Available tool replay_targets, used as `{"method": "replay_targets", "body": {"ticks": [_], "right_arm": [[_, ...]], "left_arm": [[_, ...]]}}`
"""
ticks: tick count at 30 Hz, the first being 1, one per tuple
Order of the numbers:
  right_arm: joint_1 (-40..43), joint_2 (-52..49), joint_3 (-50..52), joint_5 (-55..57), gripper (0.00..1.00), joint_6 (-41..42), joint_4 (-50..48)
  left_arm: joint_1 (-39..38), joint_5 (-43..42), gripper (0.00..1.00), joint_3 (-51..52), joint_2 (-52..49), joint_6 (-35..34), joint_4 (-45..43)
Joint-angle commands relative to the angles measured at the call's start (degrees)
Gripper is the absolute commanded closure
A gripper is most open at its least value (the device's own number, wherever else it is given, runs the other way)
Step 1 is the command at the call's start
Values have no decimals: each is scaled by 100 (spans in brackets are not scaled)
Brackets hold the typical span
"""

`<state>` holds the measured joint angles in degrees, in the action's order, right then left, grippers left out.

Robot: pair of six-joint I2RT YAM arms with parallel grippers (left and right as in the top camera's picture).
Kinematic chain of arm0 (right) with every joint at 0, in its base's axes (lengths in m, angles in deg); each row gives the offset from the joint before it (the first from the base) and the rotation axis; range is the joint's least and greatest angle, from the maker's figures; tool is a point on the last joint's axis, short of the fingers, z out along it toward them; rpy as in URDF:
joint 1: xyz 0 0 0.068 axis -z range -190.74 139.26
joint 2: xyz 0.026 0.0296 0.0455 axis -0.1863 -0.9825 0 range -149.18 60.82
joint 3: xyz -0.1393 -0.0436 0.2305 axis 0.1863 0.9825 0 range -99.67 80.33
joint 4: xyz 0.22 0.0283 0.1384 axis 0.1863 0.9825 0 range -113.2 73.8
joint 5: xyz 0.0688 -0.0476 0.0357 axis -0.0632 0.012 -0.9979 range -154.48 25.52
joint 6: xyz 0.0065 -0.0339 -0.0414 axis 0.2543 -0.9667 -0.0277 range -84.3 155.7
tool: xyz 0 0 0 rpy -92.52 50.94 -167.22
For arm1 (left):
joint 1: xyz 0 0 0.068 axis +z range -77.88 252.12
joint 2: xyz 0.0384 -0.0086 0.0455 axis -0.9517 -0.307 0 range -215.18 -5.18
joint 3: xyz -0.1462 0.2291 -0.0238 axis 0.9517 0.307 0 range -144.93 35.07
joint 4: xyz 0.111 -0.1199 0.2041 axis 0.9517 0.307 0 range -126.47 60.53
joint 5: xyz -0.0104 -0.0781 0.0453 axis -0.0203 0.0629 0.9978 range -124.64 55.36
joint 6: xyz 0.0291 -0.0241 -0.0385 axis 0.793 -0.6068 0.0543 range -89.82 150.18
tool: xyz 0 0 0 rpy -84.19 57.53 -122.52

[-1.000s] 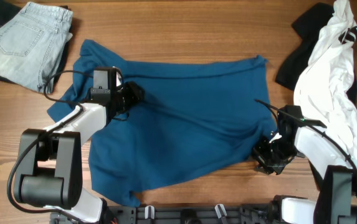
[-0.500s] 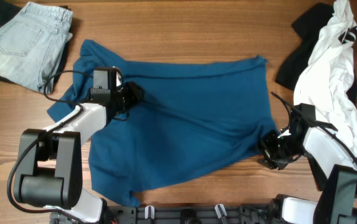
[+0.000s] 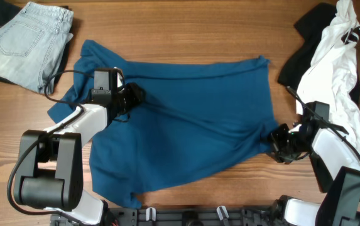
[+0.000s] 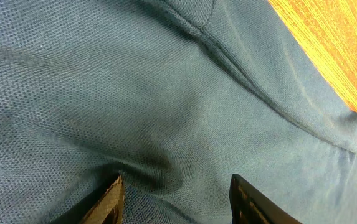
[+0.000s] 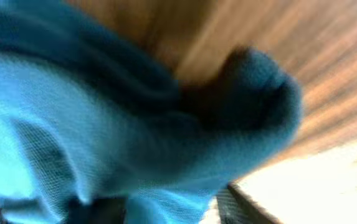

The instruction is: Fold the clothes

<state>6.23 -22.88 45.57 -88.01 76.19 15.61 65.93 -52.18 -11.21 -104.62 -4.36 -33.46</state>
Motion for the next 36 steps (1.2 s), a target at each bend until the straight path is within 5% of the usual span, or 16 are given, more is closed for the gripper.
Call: {"method": "replay_targets", "body": {"ticks": [1, 3, 6, 12, 21, 22, 23, 26, 36], "right_arm": [[31, -245, 173, 1202, 30, -140, -72], [31, -363, 173, 1279, 29, -149, -76], [31, -619, 173, 1274, 44, -151, -127], [31, -1182, 173, 841, 96, -146, -463], [26, -1294, 96, 691, 96, -299, -772], [26, -1294, 81, 693, 96, -302, -772], [26, -1294, 68, 691, 96, -302, -772], [26, -1294, 59, 695, 96, -310, -785], [26, -1294, 59, 693, 96, -343, -949]], "left_arm": [[52, -72, 46, 39, -55, 133, 57], [52, -72, 46, 39, -55, 136, 68], [52, -114, 46, 39, -55, 133, 63], [52, -111, 45, 39, -55, 136, 66], [52, -168, 45, 39, -52, 133, 72], [52, -234, 35, 39, -52, 133, 57], [52, -293, 15, 39, -52, 133, 37], [52, -348, 0, 39, -50, 133, -4], [96, -494, 1, 33, 422, 136, 72]]}}
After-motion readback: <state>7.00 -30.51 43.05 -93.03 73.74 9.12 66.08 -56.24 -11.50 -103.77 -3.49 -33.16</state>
